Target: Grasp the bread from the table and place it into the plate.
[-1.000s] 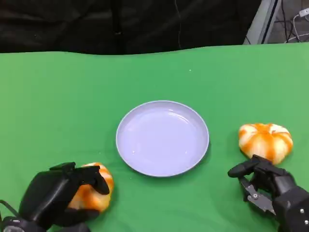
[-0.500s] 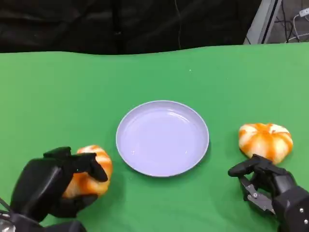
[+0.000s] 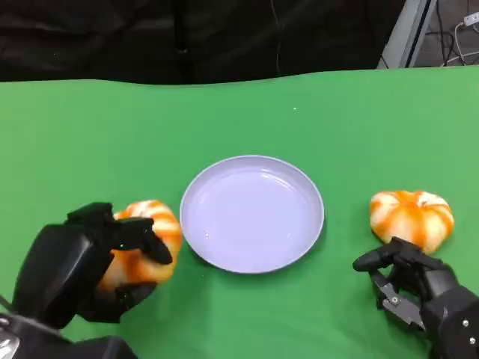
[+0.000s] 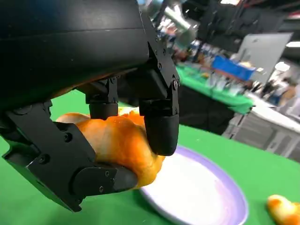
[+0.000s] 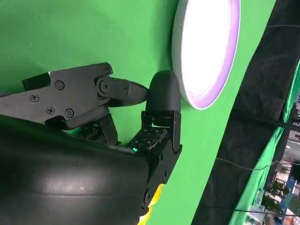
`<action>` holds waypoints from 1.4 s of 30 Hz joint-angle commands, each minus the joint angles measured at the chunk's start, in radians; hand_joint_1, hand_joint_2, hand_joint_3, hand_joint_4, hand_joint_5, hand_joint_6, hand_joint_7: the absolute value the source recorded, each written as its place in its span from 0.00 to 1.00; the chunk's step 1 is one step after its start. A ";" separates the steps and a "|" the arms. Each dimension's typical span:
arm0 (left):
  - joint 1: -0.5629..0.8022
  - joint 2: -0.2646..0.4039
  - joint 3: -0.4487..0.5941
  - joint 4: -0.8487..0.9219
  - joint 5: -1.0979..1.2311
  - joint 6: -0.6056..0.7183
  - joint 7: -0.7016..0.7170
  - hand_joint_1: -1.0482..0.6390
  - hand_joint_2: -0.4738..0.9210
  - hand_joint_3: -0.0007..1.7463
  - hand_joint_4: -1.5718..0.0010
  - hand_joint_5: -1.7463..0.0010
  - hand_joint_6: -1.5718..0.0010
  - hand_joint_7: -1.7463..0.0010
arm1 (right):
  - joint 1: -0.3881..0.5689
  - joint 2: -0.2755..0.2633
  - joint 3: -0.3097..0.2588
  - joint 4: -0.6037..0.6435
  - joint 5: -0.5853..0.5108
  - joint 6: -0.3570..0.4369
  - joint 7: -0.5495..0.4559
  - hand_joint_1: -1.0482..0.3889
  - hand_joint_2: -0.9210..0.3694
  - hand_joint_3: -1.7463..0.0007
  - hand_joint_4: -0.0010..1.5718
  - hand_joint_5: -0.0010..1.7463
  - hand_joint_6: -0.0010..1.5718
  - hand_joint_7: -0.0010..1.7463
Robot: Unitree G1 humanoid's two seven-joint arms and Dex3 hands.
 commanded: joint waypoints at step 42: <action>-0.538 -0.194 -0.207 0.658 0.066 -0.209 0.093 0.57 0.80 0.49 0.53 0.01 0.49 0.22 | 0.020 0.001 0.034 0.012 -0.029 0.013 -0.048 0.51 0.00 0.77 0.43 1.00 0.49 0.64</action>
